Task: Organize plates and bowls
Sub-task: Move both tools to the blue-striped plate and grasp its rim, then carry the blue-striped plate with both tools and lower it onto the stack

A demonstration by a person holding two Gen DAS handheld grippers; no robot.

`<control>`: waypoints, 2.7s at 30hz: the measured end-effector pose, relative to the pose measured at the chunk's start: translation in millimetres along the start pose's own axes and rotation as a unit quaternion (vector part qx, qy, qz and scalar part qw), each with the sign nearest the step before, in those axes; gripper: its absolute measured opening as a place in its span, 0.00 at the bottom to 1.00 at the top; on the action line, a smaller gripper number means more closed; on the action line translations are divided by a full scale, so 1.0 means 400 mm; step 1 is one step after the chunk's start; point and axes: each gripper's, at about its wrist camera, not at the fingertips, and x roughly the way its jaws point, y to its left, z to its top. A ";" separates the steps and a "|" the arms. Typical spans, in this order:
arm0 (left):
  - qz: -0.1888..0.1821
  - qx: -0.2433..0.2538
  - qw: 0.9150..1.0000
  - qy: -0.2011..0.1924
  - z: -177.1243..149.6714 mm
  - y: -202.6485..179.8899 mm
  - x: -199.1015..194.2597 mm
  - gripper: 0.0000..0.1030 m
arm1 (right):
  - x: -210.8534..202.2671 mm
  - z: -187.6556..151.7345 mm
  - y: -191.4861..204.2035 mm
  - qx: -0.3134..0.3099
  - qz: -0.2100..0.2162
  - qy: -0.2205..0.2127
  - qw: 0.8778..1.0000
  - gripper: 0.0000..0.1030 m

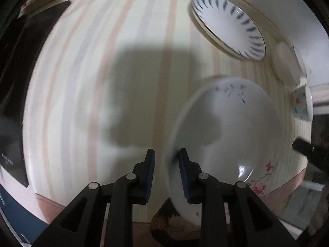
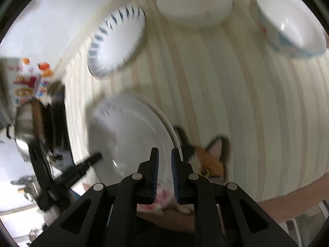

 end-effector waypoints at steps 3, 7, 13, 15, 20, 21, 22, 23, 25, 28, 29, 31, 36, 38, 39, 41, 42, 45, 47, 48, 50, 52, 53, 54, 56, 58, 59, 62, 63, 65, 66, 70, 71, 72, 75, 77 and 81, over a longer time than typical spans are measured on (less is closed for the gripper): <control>-0.004 -0.030 0.999 -0.019 0.044 0.029 -0.049 0.24 | -0.035 0.071 0.034 0.001 0.020 -0.036 0.999 0.24; -0.006 -0.034 0.998 -0.054 0.144 0.028 -0.099 0.24 | -0.025 0.180 0.078 -0.007 0.022 -0.064 0.998 0.28; -0.026 -0.022 0.998 -0.045 0.347 -0.006 -0.054 0.24 | 0.060 0.314 0.111 0.008 0.001 -0.063 0.998 0.28; -0.030 -0.022 0.999 -0.038 0.405 -0.011 -0.028 0.24 | 0.092 0.342 0.115 0.015 -0.003 -0.063 0.998 0.28; -0.026 0.008 0.999 -0.030 0.525 -0.069 0.033 0.25 | 0.127 0.388 0.104 0.035 -0.017 -0.068 0.997 0.28; -0.021 0.017 0.999 -0.029 0.542 -0.081 0.037 0.25 | 0.131 0.394 0.101 0.039 -0.015 -0.068 0.997 0.28; -0.016 0.027 0.999 -0.024 0.560 -0.095 0.044 0.25 | 0.136 0.401 0.100 0.042 -0.014 -0.069 0.997 0.28; -0.016 0.031 0.999 -0.022 0.574 -0.104 0.049 0.25 | 0.139 0.407 0.100 0.045 -0.016 -0.071 0.996 0.28; -0.008 0.047 0.999 -0.017 0.598 -0.126 0.063 0.25 | 0.147 0.422 0.101 0.048 -0.015 -0.073 0.996 0.27; 0.003 0.067 0.998 -0.011 0.622 -0.147 0.085 0.26 | 0.155 0.433 0.123 0.042 -0.017 -0.079 0.996 0.27; -0.002 0.071 0.997 -0.012 0.626 -0.150 0.087 0.25 | 0.157 0.436 0.126 0.041 -0.021 -0.079 0.996 0.27; -0.003 0.088 0.996 -0.021 0.632 -0.164 0.082 0.24 | 0.161 0.442 0.135 0.037 -0.034 -0.082 0.995 0.26; 0.006 0.103 0.994 -0.038 0.636 -0.176 0.062 0.20 | 0.174 0.453 0.156 0.013 -0.076 -0.098 0.992 0.11; 0.007 0.104 0.994 -0.043 0.626 -0.175 0.049 0.18 | 0.176 0.450 0.160 0.002 -0.080 -0.104 0.991 0.07; 0.009 0.106 0.993 -0.048 0.618 -0.174 0.039 0.17 | 0.177 0.448 0.160 -0.001 -0.081 -0.105 0.991 0.07; 0.008 0.108 0.993 -0.054 0.597 -0.188 0.023 0.17 | 0.178 0.441 0.157 0.000 -0.074 -0.106 0.992 0.07; 0.007 0.109 0.992 -0.057 0.592 -0.191 0.015 0.17 | 0.178 0.438 0.155 0.000 -0.070 -0.106 0.992 0.07; 0.007 0.112 0.991 -0.072 0.567 -0.201 -0.021 0.17 | 0.166 0.425 0.146 -0.003 -0.063 -0.109 0.992 0.07; 0.000 0.110 0.991 -0.080 0.544 -0.202 -0.044 0.17 | 0.154 0.413 0.147 -0.005 -0.058 -0.113 0.992 0.07; -0.003 0.109 0.991 -0.083 0.533 -0.202 -0.059 0.17 | 0.146 0.406 0.148 -0.008 -0.057 -0.115 0.992 0.07; -0.010 0.106 0.990 -0.090 0.511 -0.187 -0.100 0.17 | 0.125 0.388 0.151 -0.012 -0.051 -0.120 0.991 0.07; -0.014 0.105 0.990 -0.096 0.493 -0.168 -0.141 0.17 | 0.099 0.370 0.154 -0.017 -0.045 -0.124 0.991 0.07; -0.017 0.103 0.990 -0.099 0.473 -0.161 -0.159 0.17 | 0.082 0.357 0.156 -0.020 -0.040 -0.128 0.991 0.07; -0.018 0.104 0.989 -0.101 0.459 -0.159 -0.176 0.17 | 0.066 0.345 0.158 -0.023 -0.036 -0.131 0.990 0.07; -0.019 0.106 0.988 -0.107 0.426 -0.151 -0.197 0.17 | 0.034 0.309 0.166 -0.029 -0.028 -0.138 0.990 0.07; -0.019 0.105 0.988 -0.110 0.387 -0.129 -0.226 0.17 | -0.004 0.266 0.164 -0.038 -0.020 -0.143 0.989 0.07; -0.022 0.104 0.988 -0.112 0.374 -0.120 -0.241 0.17 | -0.019 0.248 0.164 -0.043 -0.019 -0.144 0.988 0.07; -0.030 0.097 0.988 -0.115 0.306 -0.114 -0.268 0.17 | -0.054 0.185 0.157 -0.056 -0.020 -0.143 0.988 0.07; -0.035 0.093 0.988 -0.116 0.279 -0.118 -0.270 0.17 | -0.063 0.164 0.153 -0.058 -0.017 -0.141 0.988 0.07; -0.039 0.087 0.989 -0.116 0.235 -0.116 -0.278 0.17 | -0.090 0.121 0.127 -0.065 -0.017 -0.135 0.989 0.07; -0.040 0.083 0.989 -0.117 0.205 -0.109 -0.282 0.17 | -0.094 0.102 0.122 -0.068 -0.018 -0.133 0.989 0.07; -0.038 0.069 0.992 -0.103 0.115 -0.084 -0.266 0.17 | -0.082 0.015 0.086 -0.077 -0.022 -0.116 0.990 0.07; -0.038 0.065 0.992 -0.098 0.100 -0.076 -0.253 0.17 | -0.075 -0.004 0.071 -0.077 -0.018 -0.110 0.991 0.07; -0.038 0.063 0.993 -0.092 0.085 -0.071 -0.238 0.17 | -0.064 -0.020 0.063 -0.076 -0.016 -0.104 0.992 0.07; -0.028 0.058 0.995 -0.074 0.050 -0.067 -0.183 0.17 | -0.031 -0.064 0.035 -0.078 -0.012 -0.085 0.993 0.07; -0.023 0.050 0.996 -0.063 0.031 -0.057 -0.157 0.17 | -0.009 -0.073 0.023 -0.079 -0.016 -0.076 0.994 0.07; -0.013 0.041 0.998 -0.052 0.009 -0.052 -0.121 0.17 | 0.020 -0.089 0.009 -0.086 -0.019 -0.066 0.994 0.07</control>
